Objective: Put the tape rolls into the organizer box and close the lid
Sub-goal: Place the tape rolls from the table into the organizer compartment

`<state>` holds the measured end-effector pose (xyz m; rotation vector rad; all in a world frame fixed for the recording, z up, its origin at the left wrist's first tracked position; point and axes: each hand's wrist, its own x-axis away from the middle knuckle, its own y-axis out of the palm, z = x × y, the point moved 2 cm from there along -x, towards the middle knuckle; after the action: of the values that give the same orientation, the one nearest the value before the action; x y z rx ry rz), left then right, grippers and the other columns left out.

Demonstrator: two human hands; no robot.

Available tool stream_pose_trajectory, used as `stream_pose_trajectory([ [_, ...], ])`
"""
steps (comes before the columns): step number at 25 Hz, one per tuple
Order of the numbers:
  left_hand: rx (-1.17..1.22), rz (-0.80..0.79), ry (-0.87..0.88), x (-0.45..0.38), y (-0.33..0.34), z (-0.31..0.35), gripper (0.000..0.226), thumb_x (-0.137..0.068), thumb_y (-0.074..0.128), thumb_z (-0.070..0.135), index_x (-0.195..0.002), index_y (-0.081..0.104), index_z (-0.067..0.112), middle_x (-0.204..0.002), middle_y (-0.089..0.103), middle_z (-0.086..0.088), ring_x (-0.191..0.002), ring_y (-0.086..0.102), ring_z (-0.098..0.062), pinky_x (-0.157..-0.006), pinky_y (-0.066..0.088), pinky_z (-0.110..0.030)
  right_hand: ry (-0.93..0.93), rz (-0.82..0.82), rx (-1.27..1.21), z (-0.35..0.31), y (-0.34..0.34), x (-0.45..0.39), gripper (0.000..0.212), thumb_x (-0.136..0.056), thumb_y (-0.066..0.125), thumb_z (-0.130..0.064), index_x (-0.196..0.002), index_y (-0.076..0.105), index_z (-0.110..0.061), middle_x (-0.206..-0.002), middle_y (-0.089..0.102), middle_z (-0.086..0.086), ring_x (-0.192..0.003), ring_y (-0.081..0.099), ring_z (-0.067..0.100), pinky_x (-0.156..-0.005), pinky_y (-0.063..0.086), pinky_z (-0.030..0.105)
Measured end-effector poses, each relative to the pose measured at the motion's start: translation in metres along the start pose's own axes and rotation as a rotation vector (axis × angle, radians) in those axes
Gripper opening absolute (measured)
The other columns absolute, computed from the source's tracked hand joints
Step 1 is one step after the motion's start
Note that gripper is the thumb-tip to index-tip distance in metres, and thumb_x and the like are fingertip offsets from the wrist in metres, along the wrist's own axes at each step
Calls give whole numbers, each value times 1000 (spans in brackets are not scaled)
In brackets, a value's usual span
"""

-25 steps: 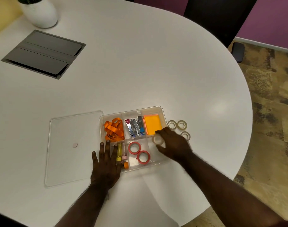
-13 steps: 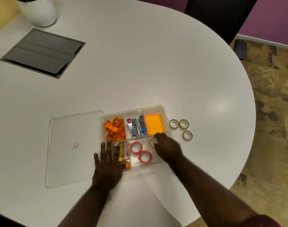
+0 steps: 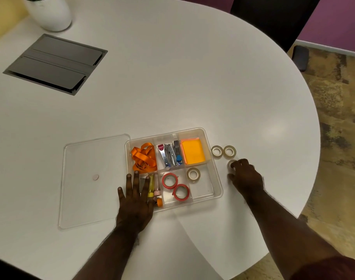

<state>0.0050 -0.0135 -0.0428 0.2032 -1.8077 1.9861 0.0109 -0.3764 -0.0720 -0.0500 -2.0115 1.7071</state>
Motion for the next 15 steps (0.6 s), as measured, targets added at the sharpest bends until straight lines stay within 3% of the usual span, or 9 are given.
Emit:
stream_pose_trajectory([
  [7,12,22,4,0,2,-1,86,-84,-9,65,-150,19,19,-161,5,-18,-147,-1,-40,-112,17,-70,-19,162,-140,-13,-15,5,23,-88,58,-33,-107,61,-19,-116,56,5,-98,59,31,-70,55,38],
  [10,17,19,2,-1,2,-1,87,-82,-11,66,-151,17,20,-161,3,-17,-147,-3,-40,-113,16,-70,-224,267,-228,-39,-35,16,28,-83,64,-38,-106,55,-26,-110,59,-1,-90,62,24,-62,51,33],
  [15,26,5,-8,-1,1,0,87,-83,-9,65,-150,22,19,-161,7,-18,-147,1,-41,-112,18,-71,-519,202,-113,-91,-25,42,33,-80,68,-43,-106,56,-26,-106,64,-4,-74,67,19,-55,46,26],
])
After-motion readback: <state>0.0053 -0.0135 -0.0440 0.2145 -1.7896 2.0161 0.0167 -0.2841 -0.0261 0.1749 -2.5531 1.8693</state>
